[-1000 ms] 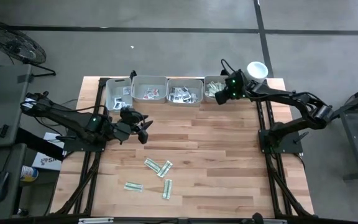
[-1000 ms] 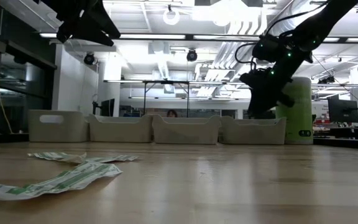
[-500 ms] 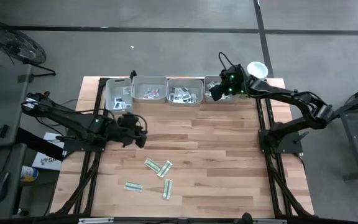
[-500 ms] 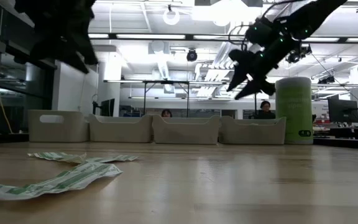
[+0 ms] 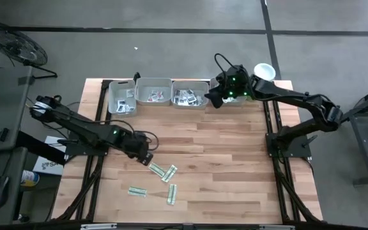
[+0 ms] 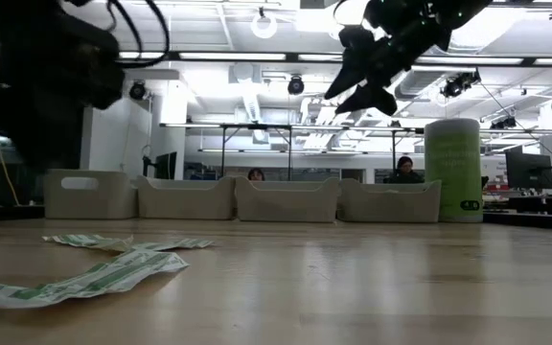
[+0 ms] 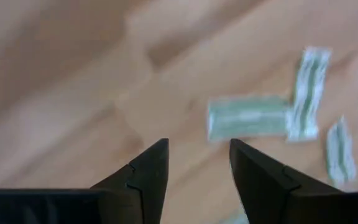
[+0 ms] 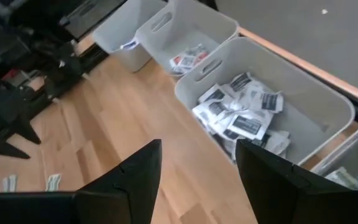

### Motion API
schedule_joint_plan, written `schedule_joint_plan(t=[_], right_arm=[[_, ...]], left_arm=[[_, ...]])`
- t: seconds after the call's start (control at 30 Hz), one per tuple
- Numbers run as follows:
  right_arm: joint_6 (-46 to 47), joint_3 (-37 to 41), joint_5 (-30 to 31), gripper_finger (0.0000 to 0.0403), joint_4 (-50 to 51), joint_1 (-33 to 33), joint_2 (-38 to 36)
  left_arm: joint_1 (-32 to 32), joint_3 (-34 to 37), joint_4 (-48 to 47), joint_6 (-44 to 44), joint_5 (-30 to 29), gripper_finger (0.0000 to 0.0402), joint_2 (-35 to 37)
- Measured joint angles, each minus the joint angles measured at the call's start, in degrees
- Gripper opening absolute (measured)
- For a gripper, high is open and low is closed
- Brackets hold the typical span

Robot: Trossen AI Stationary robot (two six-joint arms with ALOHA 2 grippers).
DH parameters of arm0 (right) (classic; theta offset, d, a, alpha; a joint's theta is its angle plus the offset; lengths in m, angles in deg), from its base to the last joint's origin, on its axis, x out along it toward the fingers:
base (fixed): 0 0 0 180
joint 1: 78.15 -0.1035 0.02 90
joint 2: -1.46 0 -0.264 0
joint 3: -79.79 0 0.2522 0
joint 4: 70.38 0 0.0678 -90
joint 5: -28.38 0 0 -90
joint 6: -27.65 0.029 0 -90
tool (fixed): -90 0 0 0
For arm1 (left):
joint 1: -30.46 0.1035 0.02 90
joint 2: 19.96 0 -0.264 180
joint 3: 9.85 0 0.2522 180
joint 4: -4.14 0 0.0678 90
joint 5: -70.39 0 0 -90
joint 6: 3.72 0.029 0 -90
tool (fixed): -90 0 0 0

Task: Pick & Place First Aid Supplies
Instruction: Put the green bandage into the right gray bin

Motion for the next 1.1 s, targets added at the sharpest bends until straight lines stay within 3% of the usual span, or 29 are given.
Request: schedule_joint_plan(t=[0.1,0.27,0.47,0.6,0.9,1.1], right_arm=[[-0.1,-0.6,-0.2,0.02,1.4,-1.3,-0.2],[-0.1,-0.6,-0.4,0.02,3.8,-2.9,-0.7],[0.0,-0.5,0.3,0.02,3.9,-4.7,-0.8],[0.2,-0.5,1.6,0.02,3.8,-5.7,-0.8],[0.6,-0.5,1.8,0.02,3.7,-6.3,-0.8],[1.4,-0.5,1.7,0.02,3.7,-6.4,-0.8]], left_arm=[[-3.2,0.0,-0.2,-5.4,3.9,0.0167,0.2],[-14.0,0.0,-0.2,-18.1,3.5,0.0167,0.6],[-28.5,0.0,1.1,-39.4,-3.4,0.0167,0.6],[-35.0,0.0,1.3,-49.8,-7.3,0.0167,-0.1],[-40.2,0.0,2.5,-52.4,-12.8,0.0167,-3.9],[-43.2,4.2,14.1,-53.1,-15.7,0.0167,-7.0]])
